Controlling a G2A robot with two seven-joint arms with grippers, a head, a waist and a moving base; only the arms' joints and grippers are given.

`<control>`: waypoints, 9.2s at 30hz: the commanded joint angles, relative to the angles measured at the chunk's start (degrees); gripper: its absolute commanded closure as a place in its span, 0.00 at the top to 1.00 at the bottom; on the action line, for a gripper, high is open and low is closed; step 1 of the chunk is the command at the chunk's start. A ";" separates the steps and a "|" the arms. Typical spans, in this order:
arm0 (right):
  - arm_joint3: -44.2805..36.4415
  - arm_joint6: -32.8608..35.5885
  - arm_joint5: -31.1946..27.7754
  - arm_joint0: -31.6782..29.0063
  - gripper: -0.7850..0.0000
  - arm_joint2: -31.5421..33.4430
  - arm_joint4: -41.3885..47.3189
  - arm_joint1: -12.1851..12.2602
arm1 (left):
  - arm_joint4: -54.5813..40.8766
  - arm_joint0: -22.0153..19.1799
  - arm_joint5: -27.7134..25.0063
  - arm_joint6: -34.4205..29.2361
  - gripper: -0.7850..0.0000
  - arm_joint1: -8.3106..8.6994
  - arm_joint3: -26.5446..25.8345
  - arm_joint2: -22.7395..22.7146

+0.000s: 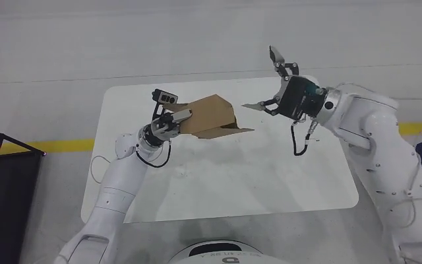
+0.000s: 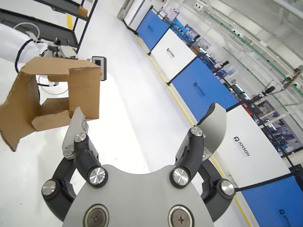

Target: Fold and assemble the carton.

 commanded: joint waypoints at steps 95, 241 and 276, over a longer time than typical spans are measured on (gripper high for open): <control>3.77 -9.71 -10.03 0.55 0.39 -8.77 -11.87 -1.76 | 0.72 -1.78 -0.78 0.78 0.00 0.94 2.86 -2.60; -3.08 -10.91 -3.06 -28.28 0.74 32.06 -11.24 0.07 | 67.66 -31.73 24.81 -7.56 1.00 2.01 6.71 24.98; 9.80 -1.41 -4.06 -17.25 0.94 -2.26 -8.36 -2.26 | 41.84 -16.65 13.31 5.02 1.00 5.96 5.95 3.94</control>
